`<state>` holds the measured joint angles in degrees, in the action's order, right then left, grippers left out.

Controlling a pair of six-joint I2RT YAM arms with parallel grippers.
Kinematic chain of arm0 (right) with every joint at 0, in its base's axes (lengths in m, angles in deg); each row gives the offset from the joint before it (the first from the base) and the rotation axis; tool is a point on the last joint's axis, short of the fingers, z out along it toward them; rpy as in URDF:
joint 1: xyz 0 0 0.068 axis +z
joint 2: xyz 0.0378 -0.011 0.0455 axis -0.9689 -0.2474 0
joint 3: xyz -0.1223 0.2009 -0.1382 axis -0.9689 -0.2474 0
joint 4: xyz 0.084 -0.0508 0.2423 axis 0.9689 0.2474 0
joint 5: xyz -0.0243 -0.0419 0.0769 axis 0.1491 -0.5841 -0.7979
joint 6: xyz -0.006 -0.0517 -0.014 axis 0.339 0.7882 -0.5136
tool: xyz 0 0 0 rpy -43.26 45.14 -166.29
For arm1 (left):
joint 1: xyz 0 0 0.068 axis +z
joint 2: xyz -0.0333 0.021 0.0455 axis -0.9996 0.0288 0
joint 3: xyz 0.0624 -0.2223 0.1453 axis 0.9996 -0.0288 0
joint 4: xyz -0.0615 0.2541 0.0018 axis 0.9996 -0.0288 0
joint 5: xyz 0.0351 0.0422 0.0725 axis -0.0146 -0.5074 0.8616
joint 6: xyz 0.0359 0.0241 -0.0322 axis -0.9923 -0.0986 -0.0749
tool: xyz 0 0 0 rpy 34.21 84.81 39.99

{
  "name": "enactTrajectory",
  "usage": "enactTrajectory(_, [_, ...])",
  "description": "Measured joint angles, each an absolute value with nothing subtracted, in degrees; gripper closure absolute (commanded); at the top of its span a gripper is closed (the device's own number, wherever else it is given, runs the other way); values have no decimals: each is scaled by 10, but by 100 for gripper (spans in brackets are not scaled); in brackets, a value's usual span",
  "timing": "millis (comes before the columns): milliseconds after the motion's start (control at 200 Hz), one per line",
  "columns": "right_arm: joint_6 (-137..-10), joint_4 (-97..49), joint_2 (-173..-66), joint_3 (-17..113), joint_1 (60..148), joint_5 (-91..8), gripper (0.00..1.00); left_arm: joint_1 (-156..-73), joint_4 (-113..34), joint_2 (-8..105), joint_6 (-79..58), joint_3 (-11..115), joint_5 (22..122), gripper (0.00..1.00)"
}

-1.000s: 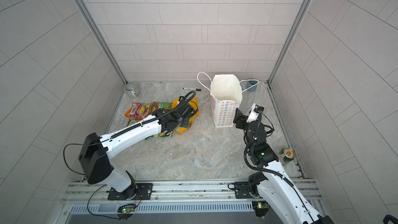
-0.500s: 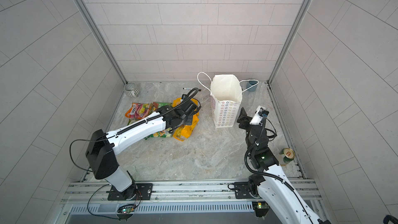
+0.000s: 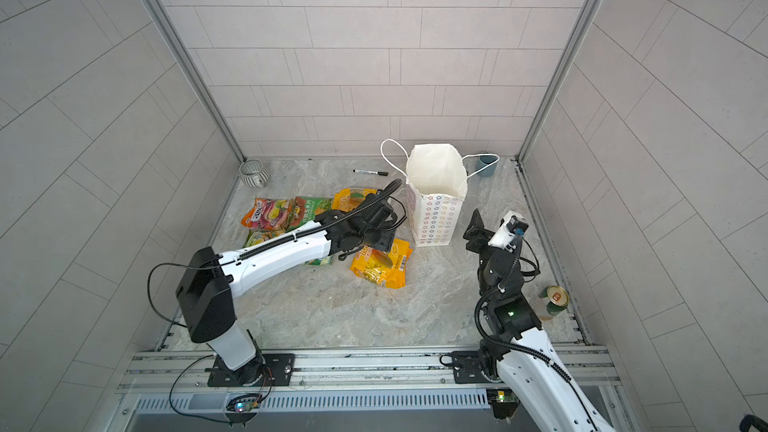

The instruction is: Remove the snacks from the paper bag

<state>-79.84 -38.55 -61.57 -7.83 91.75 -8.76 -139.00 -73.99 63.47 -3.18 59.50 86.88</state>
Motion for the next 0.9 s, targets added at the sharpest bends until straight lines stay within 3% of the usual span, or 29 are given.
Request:
enactTrajectory(100, [-798,-392,-613,-84,918,-85,24,-1390,-723,622,-78,572,845,4])
enactTrajectory(250, [-798,-394,-613,-84,918,-82,24,-1402,-722,645,-120,571,843,7])
enactTrajectory(315, [-798,-397,-612,-86,918,-80,24,-1416,-723,663,-134,574,855,17])
enactTrajectory(445, [-798,-401,-607,-94,918,-78,24,-1450,-731,713,-156,597,878,23])
enactTrajectory(680, [-798,-405,-599,-100,918,-71,24,-1488,-730,753,-184,621,862,74])
enactTrajectory(901, [-798,-409,-591,-100,918,-70,24,-1495,-720,784,-190,647,813,83])
